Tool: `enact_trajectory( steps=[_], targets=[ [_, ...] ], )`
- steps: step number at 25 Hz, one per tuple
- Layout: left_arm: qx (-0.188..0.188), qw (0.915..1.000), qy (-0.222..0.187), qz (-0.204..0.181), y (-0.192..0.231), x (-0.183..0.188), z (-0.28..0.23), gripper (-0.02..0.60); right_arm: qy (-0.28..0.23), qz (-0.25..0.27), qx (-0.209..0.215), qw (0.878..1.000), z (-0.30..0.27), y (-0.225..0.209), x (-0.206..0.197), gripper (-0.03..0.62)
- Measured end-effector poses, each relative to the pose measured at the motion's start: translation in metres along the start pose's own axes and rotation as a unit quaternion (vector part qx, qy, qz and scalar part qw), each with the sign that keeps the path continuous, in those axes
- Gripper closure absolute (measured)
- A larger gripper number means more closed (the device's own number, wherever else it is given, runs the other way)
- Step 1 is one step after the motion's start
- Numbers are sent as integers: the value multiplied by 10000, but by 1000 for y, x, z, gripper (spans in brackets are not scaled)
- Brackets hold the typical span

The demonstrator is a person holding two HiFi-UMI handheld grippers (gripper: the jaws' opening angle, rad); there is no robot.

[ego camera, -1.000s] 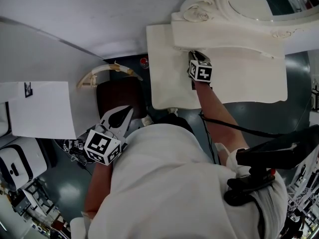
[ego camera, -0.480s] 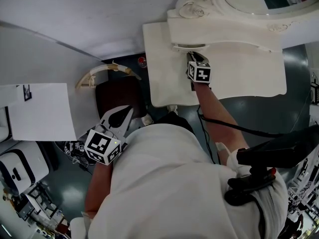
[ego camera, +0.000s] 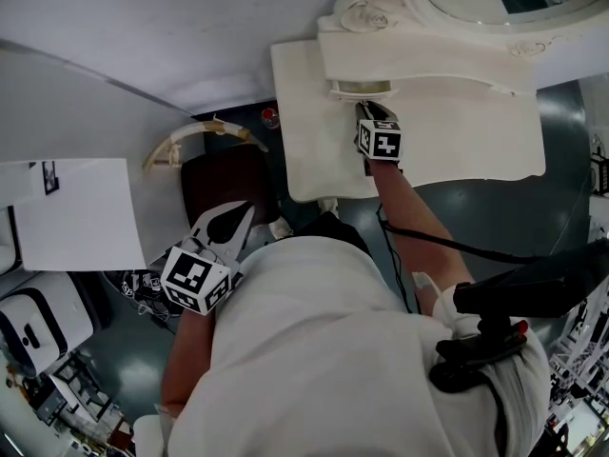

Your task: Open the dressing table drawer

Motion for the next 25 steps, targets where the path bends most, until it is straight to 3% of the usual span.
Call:
enact_trajectory(
  steps=[25],
  targets=[
    [-91, 9999, -64, -37, -11, -9, 10, 580, 64, 50, -50, 10000, 22, 1, -21, 497]
  ],
)
Point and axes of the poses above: the fingertips, and each gripper's own axes: z backward along the fingers, y to its left, x out of its top, the point moved 4 cm from there along z, backward along the fingers, and after that the axes turned 14 degrees about -z, right-handed, at the moved point
